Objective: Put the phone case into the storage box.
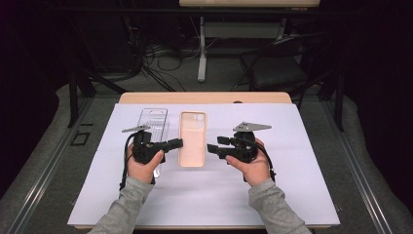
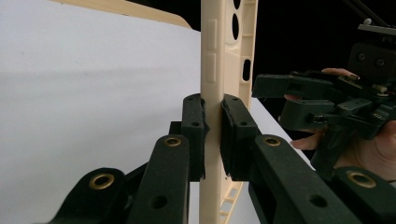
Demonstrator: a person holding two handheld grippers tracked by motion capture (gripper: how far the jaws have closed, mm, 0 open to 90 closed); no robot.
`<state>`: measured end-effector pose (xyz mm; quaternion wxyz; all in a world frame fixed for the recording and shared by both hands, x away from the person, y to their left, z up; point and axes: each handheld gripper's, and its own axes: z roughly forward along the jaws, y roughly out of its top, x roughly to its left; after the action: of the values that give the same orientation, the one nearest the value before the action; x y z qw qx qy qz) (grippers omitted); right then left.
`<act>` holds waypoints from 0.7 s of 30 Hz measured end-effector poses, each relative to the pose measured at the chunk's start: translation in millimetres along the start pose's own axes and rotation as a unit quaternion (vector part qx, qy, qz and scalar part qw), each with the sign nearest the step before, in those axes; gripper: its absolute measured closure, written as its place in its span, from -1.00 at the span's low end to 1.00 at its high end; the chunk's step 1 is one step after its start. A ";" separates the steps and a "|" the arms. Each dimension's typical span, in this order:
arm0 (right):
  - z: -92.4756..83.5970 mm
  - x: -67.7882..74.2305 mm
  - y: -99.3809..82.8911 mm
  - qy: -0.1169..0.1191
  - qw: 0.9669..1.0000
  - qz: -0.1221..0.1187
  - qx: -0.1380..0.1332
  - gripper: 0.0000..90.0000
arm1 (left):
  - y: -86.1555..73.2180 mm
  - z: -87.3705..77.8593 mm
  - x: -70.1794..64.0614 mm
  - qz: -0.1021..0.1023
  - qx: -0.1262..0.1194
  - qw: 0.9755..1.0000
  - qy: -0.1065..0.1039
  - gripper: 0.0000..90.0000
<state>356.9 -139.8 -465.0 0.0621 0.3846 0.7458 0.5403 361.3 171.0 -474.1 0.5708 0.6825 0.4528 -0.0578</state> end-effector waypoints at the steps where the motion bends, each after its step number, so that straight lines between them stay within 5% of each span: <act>1: -0.2 0.0 -0.2 -0.003 1.000 0.001 -0.001 -0.06 | -0.2 0.0 -0.3 0.000 -0.001 1.000 -0.001 0.81; 10: -0.4 -5.4 -3.9 0.003 0.999 0.044 0.000 0.04 | -2.8 1.6 -1.8 0.001 -0.003 1.000 -0.003 0.81; 21: 1.8 -5.8 -5.0 0.019 0.998 0.056 0.011 0.09 | -3.5 1.3 -1.4 0.002 -0.005 1.000 -0.004 0.81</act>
<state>359.3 -142.8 -471.8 0.0128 0.4164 0.7301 0.5416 358.6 169.0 -476.2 0.5764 0.6799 0.4496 -0.0572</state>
